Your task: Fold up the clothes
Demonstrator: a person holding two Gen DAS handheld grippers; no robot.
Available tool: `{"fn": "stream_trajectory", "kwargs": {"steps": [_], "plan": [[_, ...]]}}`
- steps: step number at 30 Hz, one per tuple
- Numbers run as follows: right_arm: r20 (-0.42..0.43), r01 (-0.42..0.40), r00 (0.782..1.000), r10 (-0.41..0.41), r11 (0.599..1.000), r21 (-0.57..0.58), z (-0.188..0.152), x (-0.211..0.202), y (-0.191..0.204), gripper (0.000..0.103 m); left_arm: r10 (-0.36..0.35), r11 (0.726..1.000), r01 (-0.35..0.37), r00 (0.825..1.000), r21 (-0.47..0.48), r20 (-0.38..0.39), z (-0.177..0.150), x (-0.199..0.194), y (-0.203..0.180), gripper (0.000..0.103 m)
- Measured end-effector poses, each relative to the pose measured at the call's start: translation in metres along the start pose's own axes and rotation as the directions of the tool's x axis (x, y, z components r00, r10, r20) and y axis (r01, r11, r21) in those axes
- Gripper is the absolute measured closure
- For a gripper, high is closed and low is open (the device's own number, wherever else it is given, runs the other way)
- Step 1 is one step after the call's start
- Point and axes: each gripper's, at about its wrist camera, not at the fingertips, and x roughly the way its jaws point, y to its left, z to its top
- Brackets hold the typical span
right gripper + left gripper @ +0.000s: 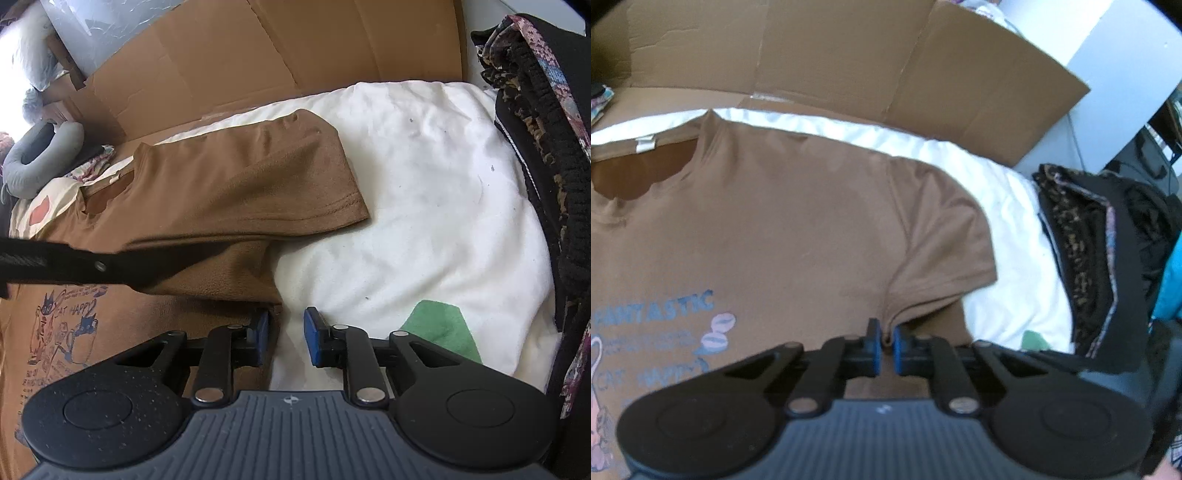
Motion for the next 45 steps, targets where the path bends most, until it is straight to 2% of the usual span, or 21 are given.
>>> {"fn": "stream_trajectory", "kwargs": {"steps": [6,17,21,30,32,34,40,45], "plan": [[0.000,-0.004,1.000,0.004,1.000,0.022,0.000,0.000,-0.003,0.078,0.005,1.000,-0.006,1.000,-0.027,-0.003,0.000,-0.012,-0.006,0.097],[-0.014,-0.028,0.999,0.029,0.998,0.049,0.002,0.001,-0.010,0.080,0.059,0.995,-0.064,0.996,-0.074,-0.072,-0.031,0.005,0.009,0.097],[-0.009,-0.030,1.000,0.030,0.998,0.050,0.001,0.001,-0.010,0.080,0.070,0.992,-0.081,0.991,-0.100,-0.113,-0.042,0.013,0.020,0.092],[-0.029,-0.023,0.999,0.024,0.998,0.056,0.004,-0.002,-0.009,0.080,0.145,0.987,-0.152,0.980,-0.044,-0.137,-0.054,-0.010,0.031,0.091],[-0.041,-0.021,0.999,0.023,0.998,0.058,0.004,-0.005,-0.010,0.079,0.151,0.987,-0.157,0.980,-0.031,-0.131,-0.050,-0.016,0.031,0.087],[-0.046,-0.014,0.999,0.017,0.998,0.067,0.003,-0.008,-0.013,0.080,0.156,0.987,-0.158,0.981,-0.008,-0.117,-0.043,-0.021,0.028,0.078],[-0.053,0.011,0.999,-0.007,0.997,0.075,-0.002,-0.017,-0.019,0.081,0.126,0.991,-0.123,0.991,0.060,-0.040,-0.017,-0.024,0.003,0.070],[-0.072,0.020,0.997,-0.014,0.997,0.076,-0.004,-0.023,-0.024,0.080,0.089,0.990,-0.089,0.996,0.108,0.004,0.000,-0.009,-0.024,0.067]]}}
